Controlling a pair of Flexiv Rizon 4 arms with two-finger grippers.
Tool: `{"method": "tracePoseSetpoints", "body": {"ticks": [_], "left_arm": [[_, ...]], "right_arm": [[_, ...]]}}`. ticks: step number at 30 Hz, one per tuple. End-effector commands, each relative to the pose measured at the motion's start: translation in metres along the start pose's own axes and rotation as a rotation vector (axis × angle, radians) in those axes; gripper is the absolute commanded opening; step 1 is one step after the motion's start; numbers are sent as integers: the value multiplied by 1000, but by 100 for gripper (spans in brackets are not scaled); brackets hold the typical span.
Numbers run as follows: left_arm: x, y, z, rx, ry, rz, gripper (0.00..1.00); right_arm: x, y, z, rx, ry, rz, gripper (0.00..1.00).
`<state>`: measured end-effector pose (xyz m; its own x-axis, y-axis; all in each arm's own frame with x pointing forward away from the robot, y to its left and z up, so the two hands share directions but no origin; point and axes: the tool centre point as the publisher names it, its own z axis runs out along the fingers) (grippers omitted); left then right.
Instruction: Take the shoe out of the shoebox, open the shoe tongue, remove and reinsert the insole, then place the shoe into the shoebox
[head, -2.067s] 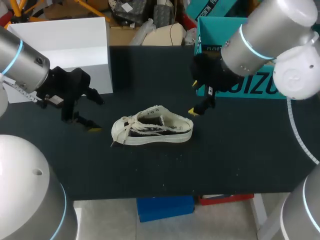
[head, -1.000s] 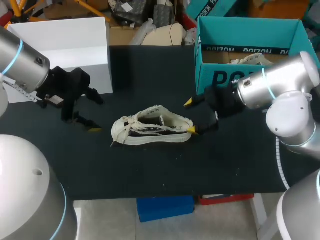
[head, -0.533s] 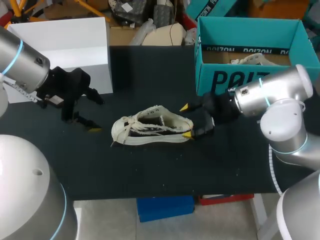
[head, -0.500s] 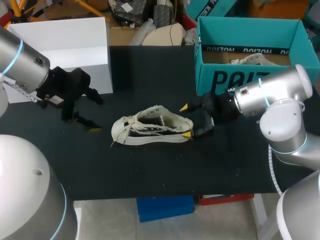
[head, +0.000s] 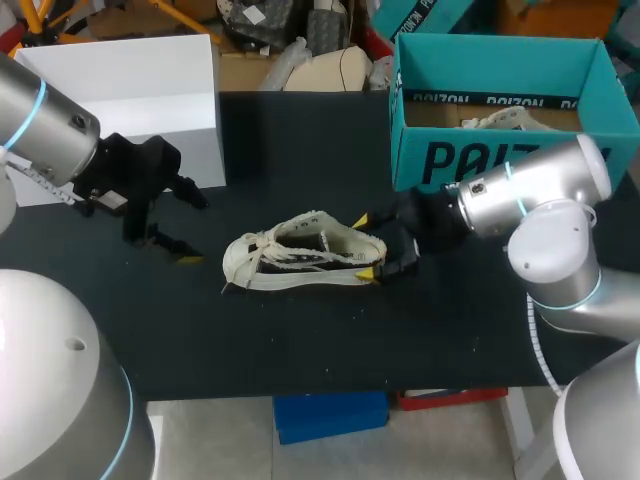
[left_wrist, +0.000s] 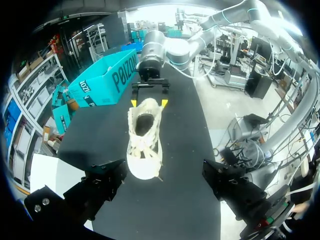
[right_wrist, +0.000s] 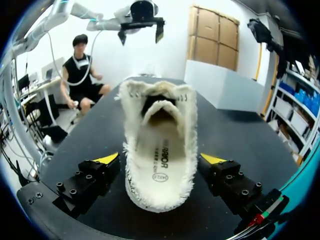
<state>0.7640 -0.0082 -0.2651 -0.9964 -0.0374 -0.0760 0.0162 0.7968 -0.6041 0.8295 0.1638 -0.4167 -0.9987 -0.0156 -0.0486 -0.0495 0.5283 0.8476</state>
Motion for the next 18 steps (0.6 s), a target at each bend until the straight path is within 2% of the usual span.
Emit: {"method": "tracePoseSetpoints", "body": {"ticks": [1, 16, 17, 18], "left_arm": [[1, 1, 1, 2, -5, 2, 100], [1, 1, 1, 2, -5, 2, 100], [1, 1, 1, 2, -5, 2, 100], [1, 1, 1, 2, -5, 2, 100]], "right_arm": [[-1, -3, 6, 0, -1, 5, 100], [-1, -11, 14, 17, -3, 32, 100], [-1, -11, 14, 33, -3, 34, 41], [-1, -11, 14, 33, -3, 34, 0]]}}
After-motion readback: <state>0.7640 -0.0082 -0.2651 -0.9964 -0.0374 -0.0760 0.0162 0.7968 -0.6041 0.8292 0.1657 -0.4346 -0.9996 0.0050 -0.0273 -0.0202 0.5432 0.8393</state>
